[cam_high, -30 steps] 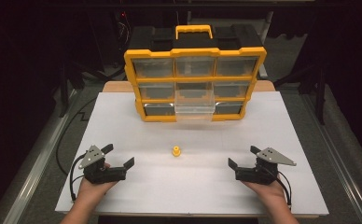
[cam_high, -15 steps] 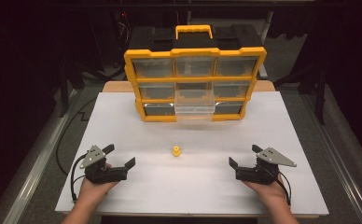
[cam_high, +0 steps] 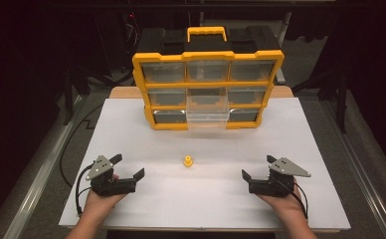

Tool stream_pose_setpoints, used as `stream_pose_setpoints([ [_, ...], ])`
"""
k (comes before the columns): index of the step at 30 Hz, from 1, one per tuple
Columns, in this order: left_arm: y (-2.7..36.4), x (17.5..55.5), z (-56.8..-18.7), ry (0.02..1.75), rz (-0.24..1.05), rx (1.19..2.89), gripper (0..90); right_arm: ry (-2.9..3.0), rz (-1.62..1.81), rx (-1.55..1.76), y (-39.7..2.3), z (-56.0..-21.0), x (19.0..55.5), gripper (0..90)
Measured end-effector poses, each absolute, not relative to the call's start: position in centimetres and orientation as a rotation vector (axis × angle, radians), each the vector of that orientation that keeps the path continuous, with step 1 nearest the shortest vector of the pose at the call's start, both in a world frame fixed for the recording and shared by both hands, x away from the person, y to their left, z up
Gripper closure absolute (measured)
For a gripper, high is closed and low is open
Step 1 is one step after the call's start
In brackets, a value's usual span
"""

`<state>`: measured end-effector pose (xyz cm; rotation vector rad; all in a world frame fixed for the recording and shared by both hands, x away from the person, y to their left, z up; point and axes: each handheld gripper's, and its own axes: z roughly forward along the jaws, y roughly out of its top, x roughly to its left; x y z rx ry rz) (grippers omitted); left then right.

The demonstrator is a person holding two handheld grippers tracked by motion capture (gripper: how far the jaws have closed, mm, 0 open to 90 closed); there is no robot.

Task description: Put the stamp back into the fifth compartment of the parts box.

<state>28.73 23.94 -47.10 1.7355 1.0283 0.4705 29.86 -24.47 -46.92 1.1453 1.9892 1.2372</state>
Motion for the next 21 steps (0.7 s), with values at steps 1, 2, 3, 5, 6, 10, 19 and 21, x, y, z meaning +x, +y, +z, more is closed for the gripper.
stream_pose_setpoints([
  [1,23.95,28.73,-47.09,1.029,0.47,1.727,0.1,1.993,1.232,1.147,-24.44,-46.93,29.86,0.1],
  [2,23.97,28.74,-47.08,1.031,0.47,1.725,0.1,2.0,1.222,1.145,-24.4,-46.94,29.9,0.1],
  [3,23.97,28.76,-47.08,1.031,0.468,1.724,0.1,2.006,1.216,1.149,-24.37,-46.95,29.93,0.1],
  [5,23.96,28.77,-47.08,1.027,0.469,1.727,0.1,2.016,1.203,1.151,-24.32,-46.96,30.03,0.1],
  [6,23.97,28.78,-47.09,1.027,0.467,1.728,0.1,2.018,1.201,1.15,-24.32,-46.96,30.08,0.1],
  [10,23.95,28.75,-47.11,1.02,0.472,1.738,0.1,2.025,1.192,1.165,-24.35,-46.94,30.12,0.1],
  [19,24.08,28.74,-47.15,1.021,0.48,1.732,0.1,2.096,1.136,1.193,-24.02,-47.28,30.53,0.1],
  [21,23.99,28.68,-47.0,1.009,0.485,1.731,0.1,2.116,1.123,1.179,-23.78,-47.25,30.66,0.1],
])
